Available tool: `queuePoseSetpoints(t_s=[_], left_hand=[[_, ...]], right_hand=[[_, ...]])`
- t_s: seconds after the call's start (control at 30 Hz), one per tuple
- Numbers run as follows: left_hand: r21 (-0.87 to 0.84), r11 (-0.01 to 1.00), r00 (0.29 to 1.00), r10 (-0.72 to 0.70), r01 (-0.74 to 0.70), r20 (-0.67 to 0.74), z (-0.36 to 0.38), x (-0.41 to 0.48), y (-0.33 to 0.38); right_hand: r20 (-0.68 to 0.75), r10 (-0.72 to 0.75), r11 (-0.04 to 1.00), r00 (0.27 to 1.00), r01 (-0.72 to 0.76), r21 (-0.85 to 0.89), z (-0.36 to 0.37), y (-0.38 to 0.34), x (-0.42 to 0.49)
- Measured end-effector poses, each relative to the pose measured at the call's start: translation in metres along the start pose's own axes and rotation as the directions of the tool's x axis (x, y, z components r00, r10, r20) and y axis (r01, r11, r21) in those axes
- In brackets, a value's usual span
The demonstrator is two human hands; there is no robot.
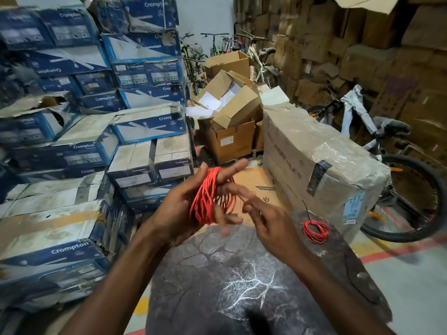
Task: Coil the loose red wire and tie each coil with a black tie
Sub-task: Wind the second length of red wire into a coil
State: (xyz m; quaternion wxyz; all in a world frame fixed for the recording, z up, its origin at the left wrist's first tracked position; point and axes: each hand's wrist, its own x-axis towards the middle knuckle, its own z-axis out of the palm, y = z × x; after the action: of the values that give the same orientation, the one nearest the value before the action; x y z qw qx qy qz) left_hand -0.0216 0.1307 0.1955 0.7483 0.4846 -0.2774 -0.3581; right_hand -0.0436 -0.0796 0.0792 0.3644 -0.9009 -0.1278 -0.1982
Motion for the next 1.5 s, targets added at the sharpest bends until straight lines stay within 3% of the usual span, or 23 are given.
queuePoseSetpoints(t_s=[0.23, 0.3, 0.33, 0.37, 0.43, 0.47, 0.57, 0.63, 0.73, 0.9, 1.0, 1.13, 1.33, 1.43, 1.5], left_hand=[[0.071, 0.986, 0.91, 0.164, -0.148, -0.382, -0.013, 0.024, -0.003], [0.236, 0.967, 0.877, 0.192, -0.093, -0.441, -0.02, 0.028, -0.003], [0.418, 0.909, 0.868, 0.212, -0.006, -0.449, -0.021, 0.028, -0.002], [0.63, 0.767, 0.867, 0.23, 0.118, -0.442, -0.022, 0.028, 0.0], [0.892, 0.338, 0.892, 0.234, 0.299, -0.388, -0.023, 0.028, 0.0], [0.924, 0.192, 0.906, 0.208, 0.331, -0.368, -0.022, 0.028, -0.001], [0.92, 0.006, 0.913, 0.118, 0.392, -0.39, -0.022, 0.026, -0.005], [0.914, -0.029, 0.914, 0.04, 0.404, -0.403, -0.021, 0.025, -0.008], [0.916, 0.074, 0.918, -0.078, 0.393, -0.388, -0.011, 0.024, -0.007], [0.823, 0.514, 0.965, -0.042, 0.243, -0.259, -0.002, 0.019, -0.002], [0.668, 0.723, 0.973, -0.025, 0.175, -0.227, 0.002, 0.017, -0.003], [0.349, 0.933, 0.98, -0.019, 0.089, -0.198, 0.007, 0.017, -0.006], [-0.034, 0.997, 0.96, 0.061, -0.073, -0.275, 0.017, 0.027, -0.013], [-0.102, 0.983, 0.922, 0.104, -0.152, -0.373, 0.021, 0.034, -0.018], [-0.094, 0.976, 0.891, 0.137, -0.196, -0.433, 0.025, 0.041, -0.022]], right_hand=[[0.2, -0.005, 1.0, 0.98, 0.011, -0.026, 0.022, -0.012, -0.035], [0.281, -0.007, 0.998, 0.96, 0.024, -0.057, 0.015, -0.015, -0.037], [0.323, -0.016, 0.996, 0.946, 0.042, -0.073, 0.01, -0.018, -0.037], [0.358, -0.027, 0.994, 0.933, 0.063, -0.088, 0.003, -0.021, -0.037], [0.379, -0.044, 0.988, 0.925, 0.097, -0.122, -0.014, -0.026, -0.033], [0.366, -0.058, 0.982, 0.929, 0.119, -0.145, -0.023, -0.027, -0.029], [0.277, -0.13, 0.973, 0.952, 0.176, -0.149, -0.049, -0.026, -0.009], [0.175, -0.179, 0.97, 0.968, 0.203, -0.132, -0.062, -0.022, 0.008], [0.028, -0.214, 0.974, 0.977, 0.215, -0.072, -0.073, -0.02, 0.031], [-0.128, -0.104, 0.967, 0.986, 0.13, 0.218, -0.077, -0.025, 0.056], [-0.118, 0.01, 0.928, 0.993, 0.035, 0.372, -0.067, -0.028, 0.059], [0.041, 0.091, 0.8, 0.995, -0.098, 0.591, -0.048, -0.039, 0.052], [0.195, 0.203, 0.498, 0.96, -0.273, 0.823, -0.033, -0.061, 0.039], [0.171, 0.315, 0.457, 0.934, -0.307, 0.835, -0.031, -0.066, 0.041], [0.103, 0.389, 0.497, 0.916, -0.303, 0.813, -0.029, -0.068, 0.044]])
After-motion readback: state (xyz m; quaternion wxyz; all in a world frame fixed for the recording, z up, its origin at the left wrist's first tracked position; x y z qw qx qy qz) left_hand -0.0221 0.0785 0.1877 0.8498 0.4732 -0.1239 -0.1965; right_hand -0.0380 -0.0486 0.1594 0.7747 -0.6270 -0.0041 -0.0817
